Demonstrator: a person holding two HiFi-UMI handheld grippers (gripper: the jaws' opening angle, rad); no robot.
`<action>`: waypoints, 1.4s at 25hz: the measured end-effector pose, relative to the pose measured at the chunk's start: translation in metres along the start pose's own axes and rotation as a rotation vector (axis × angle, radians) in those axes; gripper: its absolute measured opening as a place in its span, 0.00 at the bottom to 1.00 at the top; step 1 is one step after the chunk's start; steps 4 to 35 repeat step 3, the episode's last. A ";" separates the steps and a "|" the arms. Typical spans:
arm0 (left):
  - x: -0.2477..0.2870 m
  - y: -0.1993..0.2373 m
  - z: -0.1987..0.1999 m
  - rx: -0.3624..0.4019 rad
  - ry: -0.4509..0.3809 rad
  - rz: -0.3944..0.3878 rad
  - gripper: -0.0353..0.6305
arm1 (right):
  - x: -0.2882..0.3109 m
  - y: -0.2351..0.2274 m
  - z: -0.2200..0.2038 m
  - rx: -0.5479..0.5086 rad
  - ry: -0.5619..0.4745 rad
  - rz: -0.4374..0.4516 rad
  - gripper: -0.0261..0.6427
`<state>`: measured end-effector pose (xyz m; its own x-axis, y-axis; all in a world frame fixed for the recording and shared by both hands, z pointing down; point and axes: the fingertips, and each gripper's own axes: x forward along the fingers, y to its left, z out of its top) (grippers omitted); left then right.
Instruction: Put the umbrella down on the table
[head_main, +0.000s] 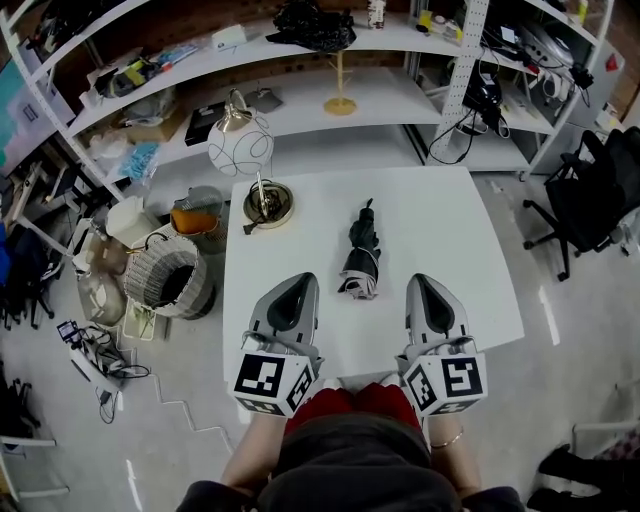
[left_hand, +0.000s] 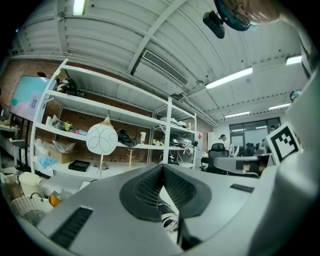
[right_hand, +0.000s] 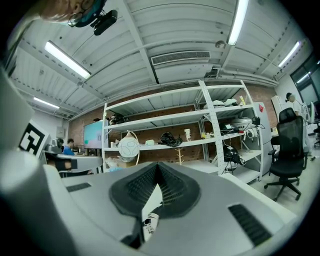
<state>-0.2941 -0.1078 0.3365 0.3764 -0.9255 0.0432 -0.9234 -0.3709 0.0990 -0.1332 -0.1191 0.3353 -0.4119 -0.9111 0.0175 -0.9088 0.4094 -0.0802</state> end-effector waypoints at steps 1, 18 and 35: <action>-0.001 0.001 -0.001 -0.001 -0.002 0.002 0.07 | 0.000 0.002 0.000 0.001 -0.002 0.003 0.06; -0.004 0.002 -0.002 -0.003 -0.004 0.007 0.07 | 0.000 0.006 -0.001 0.003 -0.006 0.010 0.06; -0.004 0.002 -0.002 -0.003 -0.004 0.007 0.07 | 0.000 0.006 -0.001 0.003 -0.006 0.010 0.06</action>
